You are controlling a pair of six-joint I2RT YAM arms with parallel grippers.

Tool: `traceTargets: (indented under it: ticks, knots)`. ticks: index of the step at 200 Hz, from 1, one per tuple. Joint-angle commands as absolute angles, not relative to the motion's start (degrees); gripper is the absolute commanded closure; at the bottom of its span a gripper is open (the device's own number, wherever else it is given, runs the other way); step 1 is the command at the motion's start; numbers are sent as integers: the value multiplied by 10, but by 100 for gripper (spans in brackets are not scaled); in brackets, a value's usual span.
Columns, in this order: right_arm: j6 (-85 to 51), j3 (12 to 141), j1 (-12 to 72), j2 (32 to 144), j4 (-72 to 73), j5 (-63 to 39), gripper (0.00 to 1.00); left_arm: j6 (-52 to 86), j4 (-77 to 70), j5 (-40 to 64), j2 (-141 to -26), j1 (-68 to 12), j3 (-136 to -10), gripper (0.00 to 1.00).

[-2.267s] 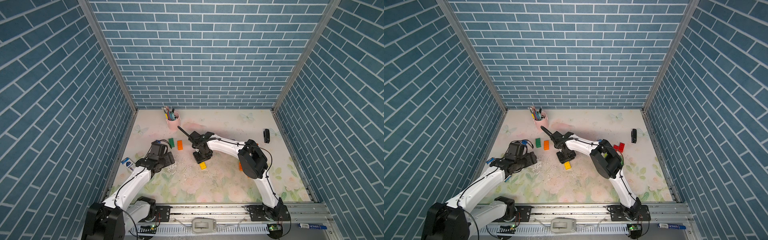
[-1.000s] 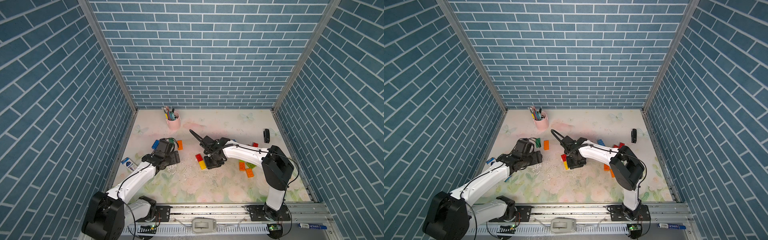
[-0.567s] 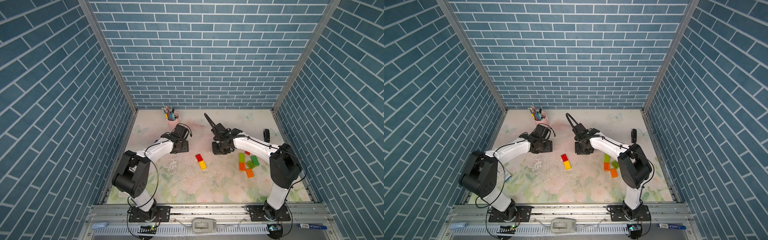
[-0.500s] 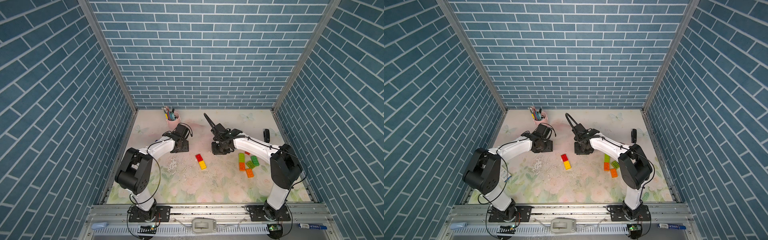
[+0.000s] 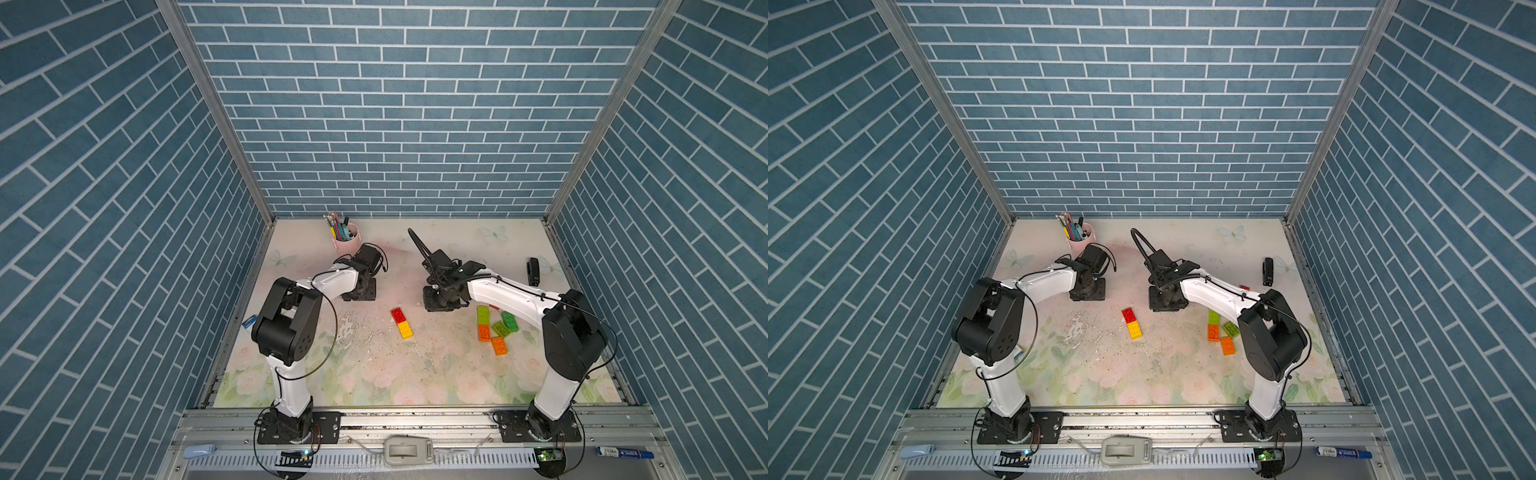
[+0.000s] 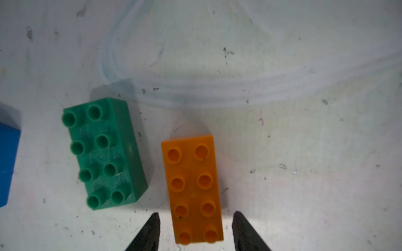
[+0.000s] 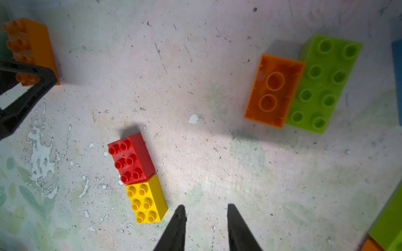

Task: Assemble a rectangle with lego
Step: Pick up the lego brick from the center of the board, then place the lego brick at the center of the board.

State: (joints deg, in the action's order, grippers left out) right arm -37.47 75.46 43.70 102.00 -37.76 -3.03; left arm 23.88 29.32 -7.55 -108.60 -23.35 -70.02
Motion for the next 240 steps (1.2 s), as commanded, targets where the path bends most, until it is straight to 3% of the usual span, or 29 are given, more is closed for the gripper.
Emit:
traceTargets:
  ticks: [1, 58, 78, 119, 172, 210, 240]
  knots:
    - [-371, 748, 437, 999, -378, -26, 66, 219, 266, -64, -1101, -228, -705, 49]
    - [-369, 731, 434, 967, -378, -12, 67, 201, 219, -23, -1060, -219, -673, 77]
    - [-369, 719, 424, 945, -385, -9, 67, 188, 242, -13, -1017, -244, -683, 83]
    - [-389, 653, 371, 854, -395, -1, 67, 179, 295, 0, -964, -383, -704, 85]
    - [-431, 534, 246, 725, -391, -37, 68, 198, 300, 50, -1080, -582, -768, 86]
    - [-425, 516, 213, 710, -394, -64, 68, 167, 320, 51, -1165, -619, -823, 83]
    - [-420, 507, 208, 720, -383, -71, 68, 132, 332, 44, -1198, -618, -838, 71]
